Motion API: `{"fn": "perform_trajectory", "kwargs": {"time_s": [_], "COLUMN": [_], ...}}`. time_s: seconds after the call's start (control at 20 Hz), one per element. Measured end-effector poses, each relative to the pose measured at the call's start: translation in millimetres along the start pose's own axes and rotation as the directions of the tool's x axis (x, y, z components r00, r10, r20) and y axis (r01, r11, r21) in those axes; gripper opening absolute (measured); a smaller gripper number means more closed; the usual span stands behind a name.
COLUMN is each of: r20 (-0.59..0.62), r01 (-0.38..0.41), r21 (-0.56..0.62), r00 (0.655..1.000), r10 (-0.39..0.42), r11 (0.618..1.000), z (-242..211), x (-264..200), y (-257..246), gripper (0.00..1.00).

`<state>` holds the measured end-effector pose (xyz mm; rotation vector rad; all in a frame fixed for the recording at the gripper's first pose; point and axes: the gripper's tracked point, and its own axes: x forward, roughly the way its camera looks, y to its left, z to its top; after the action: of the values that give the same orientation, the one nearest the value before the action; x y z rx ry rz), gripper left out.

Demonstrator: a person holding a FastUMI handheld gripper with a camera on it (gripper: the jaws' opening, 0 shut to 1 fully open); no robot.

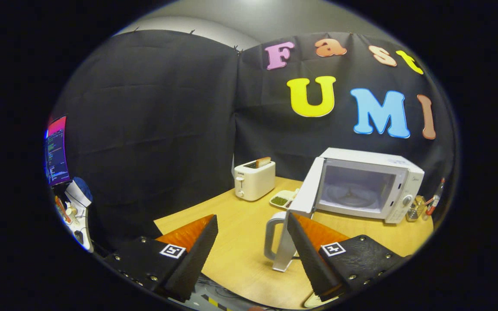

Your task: Open the microwave, put the food inside, and close the microwave door.

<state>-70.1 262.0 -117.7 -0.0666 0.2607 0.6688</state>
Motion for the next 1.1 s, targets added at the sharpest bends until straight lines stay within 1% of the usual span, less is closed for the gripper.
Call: {"fn": "perform_trajectory", "kwargs": {"time_s": [0.15,0.35,0.5,0.65,0.85,1.1], "r20": [0.025,0.005,-0.043,-0.113,-0.219,-0.361], "r01": [0.079,0.166,0.243,0.315,0.386,0.438], "r21": [-0.002,0.033,0.079,0.092,0.104,0.143], "r00": [0.997,0.986,0.970,0.946,0.908,0.858], "r10": [-0.079,-0.167,-0.240,-0.305,-0.357,-0.366], "r11": [0.997,0.986,0.967,0.945,0.917,0.887], "z": [0.9,-11.6,-35.1,-64.9,-111.8,-168.5], "x": [-11.4,-23.0,-33.5,-42.3,-53.4,-60.7], "y": [-33.2,-75.3,-108.4,-136.9,-162.5,-173.9], "gripper": [0.98,0.98,0.98,0.98,0.99,0.98]}}
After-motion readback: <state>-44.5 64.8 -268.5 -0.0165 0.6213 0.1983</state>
